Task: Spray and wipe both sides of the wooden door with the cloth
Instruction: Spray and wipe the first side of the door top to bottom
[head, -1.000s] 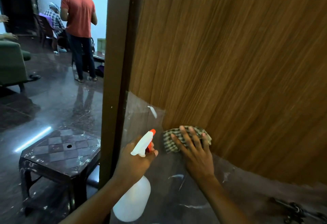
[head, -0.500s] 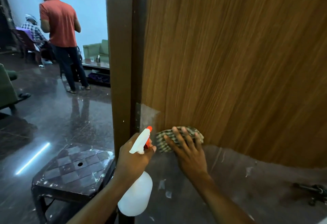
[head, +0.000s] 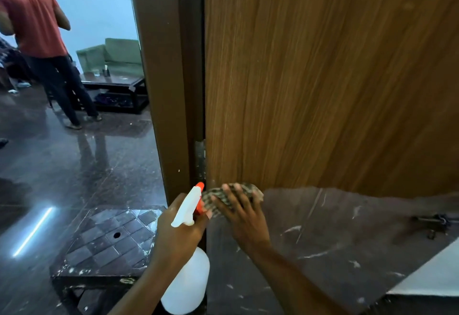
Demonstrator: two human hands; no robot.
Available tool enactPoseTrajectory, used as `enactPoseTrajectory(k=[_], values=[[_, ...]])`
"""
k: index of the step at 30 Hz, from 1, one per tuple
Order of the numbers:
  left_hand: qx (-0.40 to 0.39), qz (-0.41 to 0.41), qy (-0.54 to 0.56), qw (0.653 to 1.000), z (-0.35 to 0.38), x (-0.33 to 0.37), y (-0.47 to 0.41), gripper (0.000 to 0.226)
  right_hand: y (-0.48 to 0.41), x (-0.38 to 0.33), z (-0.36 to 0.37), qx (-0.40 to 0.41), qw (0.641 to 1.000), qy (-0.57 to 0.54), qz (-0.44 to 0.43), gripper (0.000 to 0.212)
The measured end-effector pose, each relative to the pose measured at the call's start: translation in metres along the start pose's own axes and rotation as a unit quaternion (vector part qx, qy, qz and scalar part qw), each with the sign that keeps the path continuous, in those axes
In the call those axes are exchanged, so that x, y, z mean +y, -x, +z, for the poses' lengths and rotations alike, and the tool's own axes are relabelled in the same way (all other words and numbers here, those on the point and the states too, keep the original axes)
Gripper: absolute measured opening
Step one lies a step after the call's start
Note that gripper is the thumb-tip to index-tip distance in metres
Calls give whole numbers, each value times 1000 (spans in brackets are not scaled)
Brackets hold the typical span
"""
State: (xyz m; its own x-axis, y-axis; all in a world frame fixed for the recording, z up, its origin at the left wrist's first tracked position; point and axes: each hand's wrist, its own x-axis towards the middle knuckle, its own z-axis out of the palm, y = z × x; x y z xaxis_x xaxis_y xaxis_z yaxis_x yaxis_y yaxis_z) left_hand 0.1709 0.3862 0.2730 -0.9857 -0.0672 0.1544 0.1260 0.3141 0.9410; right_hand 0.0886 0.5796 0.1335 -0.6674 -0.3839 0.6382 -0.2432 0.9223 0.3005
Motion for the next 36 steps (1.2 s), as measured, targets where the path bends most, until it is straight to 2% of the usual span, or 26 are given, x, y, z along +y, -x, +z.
enactPoseTrajectory(k=[1, 3, 5, 7, 8, 11, 13, 15, 17, 20, 21, 22, 24, 26, 28, 31, 32, 36], values=[[-2, -3, 0, 1000, -2, -2, 1, 30, 15, 11, 2, 4, 999, -6, 35, 98], [-10, -6, 0, 1000, -5, -3, 3, 30, 23, 23, -3, 30, 992, -28, 123, 92], [-14, -10, -1, 1000, -4, -9, 0, 29, -4, 11, -12, 56, 969, -64, 231, 81], [-21, -11, -11, 1000, -2, -7, -2, 29, -37, -16, -17, 78, 952, -94, 280, 82], [-26, 0, -19, 999, 1, -6, -4, 31, -45, -28, -15, 86, 957, -96, 261, 81], [-42, -4, -41, 998, 7, -1, -3, 30, -29, -45, 5, 65, 987, -72, 129, 81], [-49, -14, -51, 997, 14, -1, -5, 39, 2, -41, 20, 41, 990, -68, 113, 81], [-79, 1, -88, 993, 20, -7, -6, 54, 30, -32, 28, 17, 987, -66, 143, 81], [-74, 10, -65, 995, 23, -12, -2, 42, 42, -21, 30, 30, 977, -72, 199, 80], [-65, 33, -50, 996, 26, -16, 2, 38, 8, -24, 11, 102, 916, -139, 362, 70], [-58, 33, -52, 996, 27, -17, 3, 36, -10, -29, 5, 127, 900, -150, 390, 66], [-51, 29, -46, 997, 29, -15, 4, 32, -25, -35, 0, 144, 903, -152, 374, 64], [-42, 16, -29, 999, 34, -13, 4, 28, -34, -44, 2, 139, 951, -134, 241, 59], [-36, 0, -21, 999, 39, -11, 4, 42, -19, -42, 13, 112, 980, -122, 106, 54], [-40, -5, -28, 999, 43, -7, 5, 55, 15, -26, 27, 78, 991, -95, 45, 61], [-66, 33, -22, 997, 47, -7, 6, 47, 75, 7, 42, 0, 992, -61, 108, 102], [-74, 40, -27, 996, 49, -7, 7, 44, 89, 20, 41, -2, 987, -56, 150, 106], [-70, 33, -33, 996, 66, -9, 9, 42, 62, 42, 15, 71, 946, -97, 302, 88]])
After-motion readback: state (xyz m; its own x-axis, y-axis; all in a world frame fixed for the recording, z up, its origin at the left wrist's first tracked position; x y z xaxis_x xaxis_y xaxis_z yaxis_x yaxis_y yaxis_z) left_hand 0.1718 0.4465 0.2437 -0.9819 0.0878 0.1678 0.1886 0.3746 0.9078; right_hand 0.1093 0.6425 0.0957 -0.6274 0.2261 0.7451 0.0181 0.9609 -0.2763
